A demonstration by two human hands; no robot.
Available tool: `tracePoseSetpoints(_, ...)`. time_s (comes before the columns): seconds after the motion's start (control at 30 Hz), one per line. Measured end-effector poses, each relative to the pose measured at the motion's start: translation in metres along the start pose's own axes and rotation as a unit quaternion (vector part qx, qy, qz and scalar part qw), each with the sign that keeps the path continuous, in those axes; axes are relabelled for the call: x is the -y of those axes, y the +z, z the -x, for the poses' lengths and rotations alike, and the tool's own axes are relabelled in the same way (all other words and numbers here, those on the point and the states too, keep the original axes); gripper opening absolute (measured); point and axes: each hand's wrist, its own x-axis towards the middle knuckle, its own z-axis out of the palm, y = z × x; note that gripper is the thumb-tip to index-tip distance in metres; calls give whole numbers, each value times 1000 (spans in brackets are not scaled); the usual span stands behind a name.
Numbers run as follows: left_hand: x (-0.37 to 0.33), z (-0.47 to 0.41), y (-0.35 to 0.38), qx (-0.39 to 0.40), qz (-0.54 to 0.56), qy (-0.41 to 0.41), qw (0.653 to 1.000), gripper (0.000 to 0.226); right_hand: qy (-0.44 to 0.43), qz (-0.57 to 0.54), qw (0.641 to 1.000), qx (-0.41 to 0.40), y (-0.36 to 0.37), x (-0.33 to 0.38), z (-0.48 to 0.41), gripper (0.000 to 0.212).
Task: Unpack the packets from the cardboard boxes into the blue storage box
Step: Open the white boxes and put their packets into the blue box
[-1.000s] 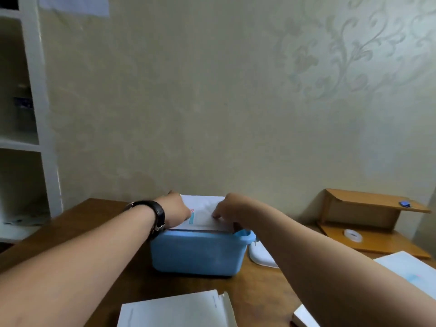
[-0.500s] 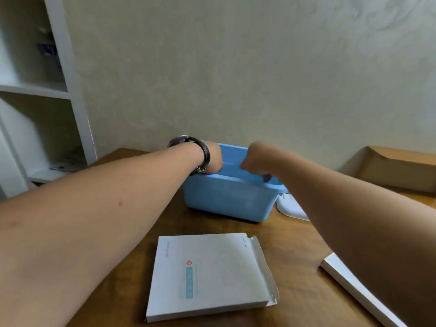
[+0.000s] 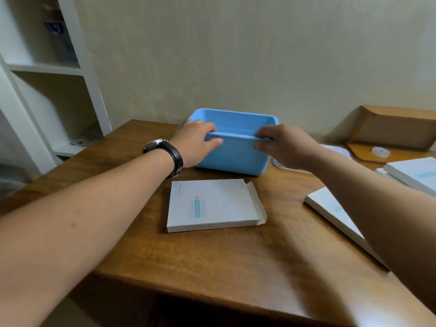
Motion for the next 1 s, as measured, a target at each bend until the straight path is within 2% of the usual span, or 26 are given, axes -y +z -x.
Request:
tracePoseSetpoints(0.07, -10, 13, -4, -35, -21, -9, 999, 46, -3, -39, 999, -37, -1, 0, 9, 34)
tracePoseSetpoints(0.13, -25, 39, -13, -116, 6, 19, 993, 54, -19, -56, 990, -131, -2, 0, 28, 34)
tracePoseSetpoints(0.17, -32, 55, -16, -120, 45, 39, 991, 57, -21, -71, 980, -182, 0, 1, 41, 30)
tracePoseSetpoints(0.2, -39, 72, -18, -76, 75, 50, 993, 64, -19, -94, 971, -218, 4, 1, 55, 23)
tracePoseSetpoints(0.23, -46, 87, -18, 10, 75, 51, 996, 74, -9, -120, 967, -224, 11, -1, 69, 17)
tracePoseSetpoints(0.3, -54, 106, -7, 198, -24, 42, 979, 105, 14, -172, 974, -144, 29, -3, 90, 13)
tracePoseSetpoints(0.33, -55, 109, 1, 260, -73, 37, 962, 118, 20, -185, 979, -81, 40, -4, 97, 15)
tracePoseSetpoints(0.4, -55, 108, 10, 315, -101, 21, 943, 132, 16, -173, 985, -2, 62, -6, 106, 17)
tracePoseSetpoints(0.5, -52, 102, 16, 309, -85, 6, 947, 133, 24, -188, 982, -23, 80, -10, 112, 14)
tracePoseSetpoints(0.67, -43, 99, 26, 251, -46, 61, 965, 126, 39, -218, 975, -30, 83, -17, 118, 13)
tracePoseSetpoints(0.83, -32, 86, 16, 285, -40, 71, 955, 123, 39, -245, 968, -19, 79, -18, 119, 14)
tracePoseSetpoints(1.0, -23, 77, 9, 358, -76, 43, 930, 106, 33, -254, 966, -35, 74, -16, 122, 17)
